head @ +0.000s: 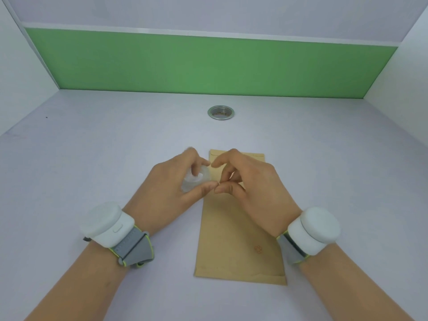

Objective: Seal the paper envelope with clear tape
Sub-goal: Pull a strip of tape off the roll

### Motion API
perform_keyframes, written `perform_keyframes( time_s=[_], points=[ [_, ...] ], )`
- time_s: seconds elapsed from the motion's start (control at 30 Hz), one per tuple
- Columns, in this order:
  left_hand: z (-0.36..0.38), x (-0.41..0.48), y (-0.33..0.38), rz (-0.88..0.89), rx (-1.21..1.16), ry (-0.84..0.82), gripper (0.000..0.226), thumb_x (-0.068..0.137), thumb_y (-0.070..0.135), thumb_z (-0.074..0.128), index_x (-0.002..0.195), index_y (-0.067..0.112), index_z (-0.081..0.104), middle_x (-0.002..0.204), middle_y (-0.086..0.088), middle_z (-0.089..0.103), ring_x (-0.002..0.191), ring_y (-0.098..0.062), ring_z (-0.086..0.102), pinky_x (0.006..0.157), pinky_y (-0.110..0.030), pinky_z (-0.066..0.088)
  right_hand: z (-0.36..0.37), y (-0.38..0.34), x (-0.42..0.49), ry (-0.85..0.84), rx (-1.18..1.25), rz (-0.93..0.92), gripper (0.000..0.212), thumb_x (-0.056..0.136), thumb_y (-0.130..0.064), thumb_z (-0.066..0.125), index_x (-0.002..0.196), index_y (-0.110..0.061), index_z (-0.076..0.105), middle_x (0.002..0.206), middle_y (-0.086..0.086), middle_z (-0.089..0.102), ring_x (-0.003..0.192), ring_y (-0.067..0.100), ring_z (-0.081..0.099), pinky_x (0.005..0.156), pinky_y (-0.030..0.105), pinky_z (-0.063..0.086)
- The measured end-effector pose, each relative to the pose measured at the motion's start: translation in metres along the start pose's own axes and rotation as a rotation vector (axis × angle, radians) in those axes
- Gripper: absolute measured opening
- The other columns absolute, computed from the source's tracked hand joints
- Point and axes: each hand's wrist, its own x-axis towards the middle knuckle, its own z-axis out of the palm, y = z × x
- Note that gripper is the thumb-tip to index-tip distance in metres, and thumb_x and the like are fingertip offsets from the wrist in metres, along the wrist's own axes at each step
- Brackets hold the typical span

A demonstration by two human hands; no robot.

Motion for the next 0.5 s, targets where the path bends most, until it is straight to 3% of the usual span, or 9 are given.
perform_keyframes(
  time_s=[0.1,0.23,0.3,0.4,0.5],
  points=[
    [0.002,0.001,-0.005,0.090,0.120,-0.030,0.035,0.084,0.052,0.048,0.073,0.018,0.052,0.107,0.007,0.067,0.097,0.004,0.053,0.079,0.001,0.033,0.002,0.005,0.000,0.026,-0.031,-0.024,0.012,0.081,-0.020,0.066,0.088,-0.010,0.063,0.080,0.000,0.061,0.075,0.005,0.049,0.070,0.019,0.041],
    [0.005,0.002,-0.006,0.101,0.118,-0.085,0.043,0.087,0.054,0.039,0.077,0.018,0.060,0.115,0.003,0.062,0.098,-0.001,0.053,0.083,0.002,0.031,0.004,0.010,-0.001,0.015,-0.041,-0.015,0.008,0.086,-0.020,0.061,0.085,-0.013,0.065,0.081,-0.001,0.060,0.070,0.006,0.049,0.069,0.014,0.040],
    [0.008,0.002,-0.008,0.095,0.148,-0.107,0.044,0.087,0.055,0.035,0.081,0.017,0.058,0.121,0.001,0.056,0.103,-0.008,0.054,0.084,-0.004,0.032,0.005,0.010,-0.002,0.002,-0.064,-0.033,0.006,0.088,-0.016,0.058,0.085,-0.014,0.063,0.082,-0.001,0.060,0.070,0.007,0.049,0.067,0.016,0.041],
    [0.011,0.003,-0.007,0.092,0.191,-0.122,0.053,0.088,0.054,0.026,0.089,0.011,0.057,0.124,-0.002,0.050,0.108,-0.017,0.052,0.089,-0.025,0.042,0.008,0.006,-0.003,-0.010,-0.104,-0.055,0.007,0.090,-0.017,0.054,0.085,-0.013,0.057,0.080,-0.002,0.056,0.066,0.009,0.047,0.064,0.022,0.040],
    [0.013,0.002,-0.003,0.083,0.189,-0.129,0.055,0.090,0.051,0.019,0.093,0.009,0.054,0.120,-0.001,0.045,0.105,-0.018,0.049,0.091,-0.028,0.041,0.008,0.003,-0.003,-0.003,-0.086,-0.027,0.008,0.089,-0.017,0.053,0.083,-0.014,0.055,0.078,0.000,0.056,0.066,0.012,0.050,0.064,0.024,0.040]
  ],
)
